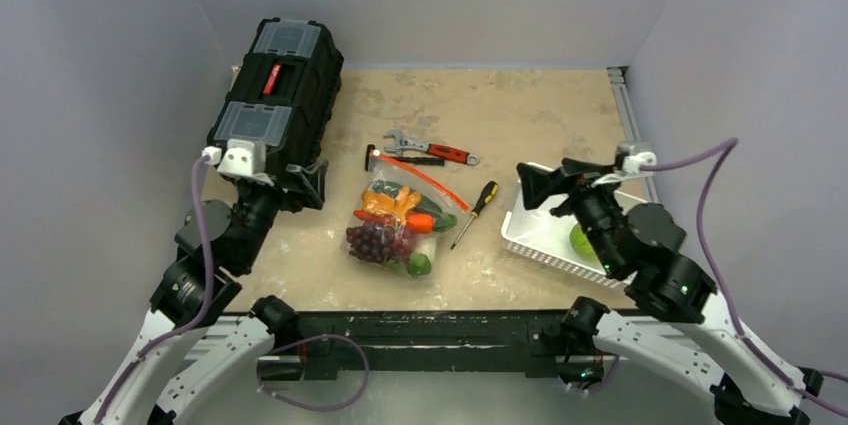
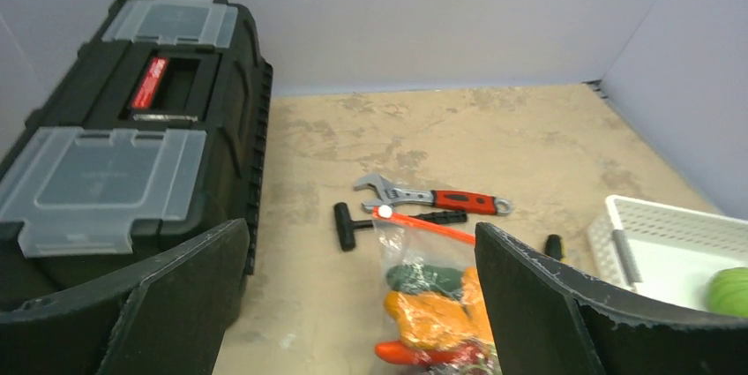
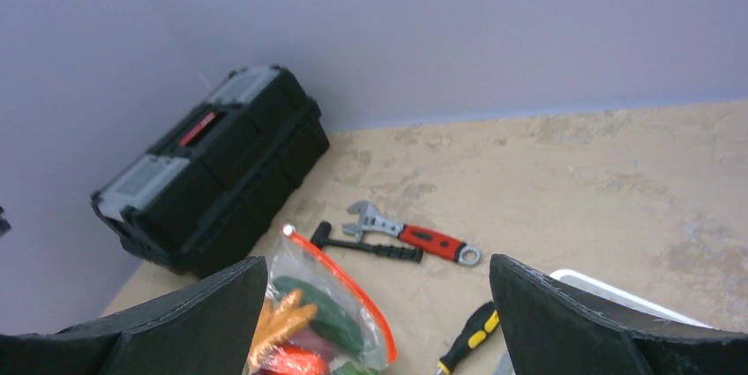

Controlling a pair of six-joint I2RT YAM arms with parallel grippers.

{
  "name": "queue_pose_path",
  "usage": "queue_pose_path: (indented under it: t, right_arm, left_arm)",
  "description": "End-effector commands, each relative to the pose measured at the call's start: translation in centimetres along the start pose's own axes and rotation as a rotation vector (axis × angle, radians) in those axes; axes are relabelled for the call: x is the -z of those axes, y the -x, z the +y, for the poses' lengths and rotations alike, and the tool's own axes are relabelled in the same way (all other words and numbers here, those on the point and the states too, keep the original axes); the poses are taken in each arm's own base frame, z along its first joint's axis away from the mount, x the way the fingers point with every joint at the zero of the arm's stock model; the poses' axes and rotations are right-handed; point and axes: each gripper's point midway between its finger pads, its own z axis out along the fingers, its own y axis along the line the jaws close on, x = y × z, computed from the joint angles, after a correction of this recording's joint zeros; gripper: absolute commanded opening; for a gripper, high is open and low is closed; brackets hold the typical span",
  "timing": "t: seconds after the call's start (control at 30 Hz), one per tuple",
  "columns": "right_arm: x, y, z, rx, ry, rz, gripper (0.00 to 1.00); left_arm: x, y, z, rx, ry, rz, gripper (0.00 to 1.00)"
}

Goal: Place the food in the zip-top bag and seal the zipper
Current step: Reset both arms

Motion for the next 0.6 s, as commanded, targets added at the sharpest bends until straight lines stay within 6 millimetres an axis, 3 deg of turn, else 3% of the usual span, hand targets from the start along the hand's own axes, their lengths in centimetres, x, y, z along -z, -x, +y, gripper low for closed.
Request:
queue_pose_path:
  t: [0.0, 0.33, 0.47, 0.57]
  right_arm:
    - [2.9, 5.1, -1.3, -0.041, -0.002, -0.137, 0.99]
    - [6.8, 8.0, -3.0, -0.109, 0.031, -0.261, 0.99]
    - [7.1, 8.2, -3.4, -0.135, 0.030, -0.290, 0.99]
    - [6.2, 7.2, -4.2, -0.111, -0.039, -0.266, 0.99]
  left_arm:
    - [3.0, 1.6, 0.3, 0.231, 0.016, 0.006, 0.99]
    - [7.0, 4.3, 0.4, 0.365, -0.043, -0.048, 0.98]
    - [7.4, 4.7, 0.6, 0.381, -0.044, -0.067, 0.98]
    - [7.3, 4.6, 0.3, 0.392, -0.052, -0.059, 0.98]
